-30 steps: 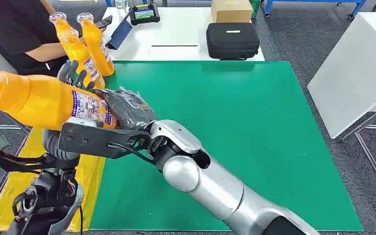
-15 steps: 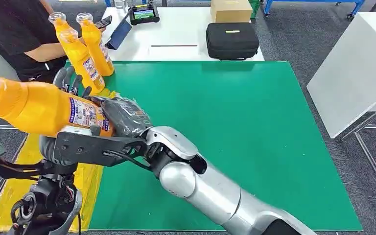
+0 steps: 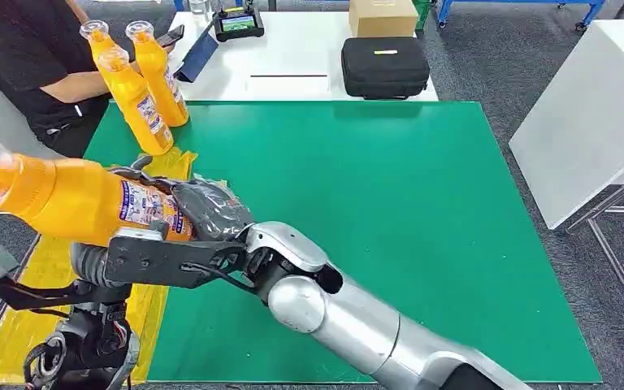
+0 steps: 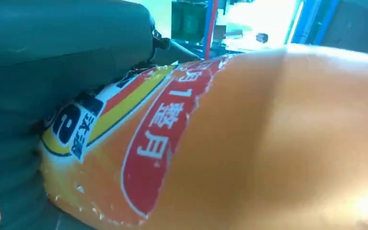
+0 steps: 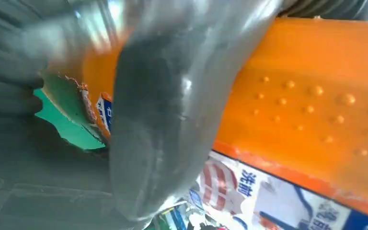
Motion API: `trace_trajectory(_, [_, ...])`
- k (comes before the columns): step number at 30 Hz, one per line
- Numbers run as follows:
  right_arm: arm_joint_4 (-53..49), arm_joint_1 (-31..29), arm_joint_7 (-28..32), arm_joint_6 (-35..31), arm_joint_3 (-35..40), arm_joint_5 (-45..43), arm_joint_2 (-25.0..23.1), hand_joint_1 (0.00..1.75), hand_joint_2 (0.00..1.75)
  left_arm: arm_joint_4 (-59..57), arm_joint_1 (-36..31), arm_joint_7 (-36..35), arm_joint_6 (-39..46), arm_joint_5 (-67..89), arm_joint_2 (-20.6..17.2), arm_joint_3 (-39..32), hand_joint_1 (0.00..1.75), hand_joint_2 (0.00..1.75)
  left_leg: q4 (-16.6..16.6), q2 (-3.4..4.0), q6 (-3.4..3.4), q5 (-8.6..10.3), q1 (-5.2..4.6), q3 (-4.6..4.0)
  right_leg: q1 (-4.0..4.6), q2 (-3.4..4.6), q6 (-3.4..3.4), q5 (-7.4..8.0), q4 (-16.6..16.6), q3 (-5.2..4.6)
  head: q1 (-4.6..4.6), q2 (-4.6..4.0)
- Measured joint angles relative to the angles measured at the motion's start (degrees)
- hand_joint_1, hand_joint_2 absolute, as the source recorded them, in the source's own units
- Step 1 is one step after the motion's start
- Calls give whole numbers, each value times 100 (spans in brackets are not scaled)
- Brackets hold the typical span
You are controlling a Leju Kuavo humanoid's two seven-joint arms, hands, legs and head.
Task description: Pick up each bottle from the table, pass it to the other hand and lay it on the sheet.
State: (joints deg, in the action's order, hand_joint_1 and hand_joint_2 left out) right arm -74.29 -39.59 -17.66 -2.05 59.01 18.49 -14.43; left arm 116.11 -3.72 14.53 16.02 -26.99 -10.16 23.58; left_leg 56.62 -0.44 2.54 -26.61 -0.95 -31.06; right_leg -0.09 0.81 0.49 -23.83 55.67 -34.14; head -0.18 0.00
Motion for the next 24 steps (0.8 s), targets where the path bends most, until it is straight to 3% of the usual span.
trace_trajectory(5, [140,22,158,-57,15,17,96,175,175,-4,41,72,103,-2,0,37,175,175,0,2,0,0,0,-4,0,1,0,0,0,-5,0,0])
trace_trajectory(6, [158,23,169,-59,13,17,101,164,175,-4,41,72,110,-2,-2,41,175,175,0,3,0,0,0,-4,0,1,0,0,0,-5,2,0])
trace_trajectory(7, [177,23,171,-59,13,17,107,0,175,-4,41,72,120,-2,0,46,175,175,0,3,0,0,0,-4,0,1,0,0,0,-6,0,0])
trace_trajectory(8, [186,24,171,-72,13,33,116,0,0,-4,41,72,134,-2,0,50,175,175,0,2,0,0,0,-5,0,1,0,0,0,-6,2,0])
trace_trajectory(16, [176,64,192,-173,-141,657,476,0,0,2,178,123,186,253,50,-63,175,175,1,0,0,0,-3,-2,0,1,0,0,-1,-5,5,0])
trace_trajectory(21, [-352,719,232,42,-1199,1318,1277,0,0,260,430,413,68,551,94,-667,175,175,0,-70,3,2,-4,-7,-1,-49,-1,-5,-9,21,9,0])
trace_trajectory(24, [-614,928,291,155,-1621,1427,1449,0,0,323,525,416,20,577,98,-878,175,175,1,-22,5,0,-7,-7,-13,-13,9,5,-9,9,-2,0])
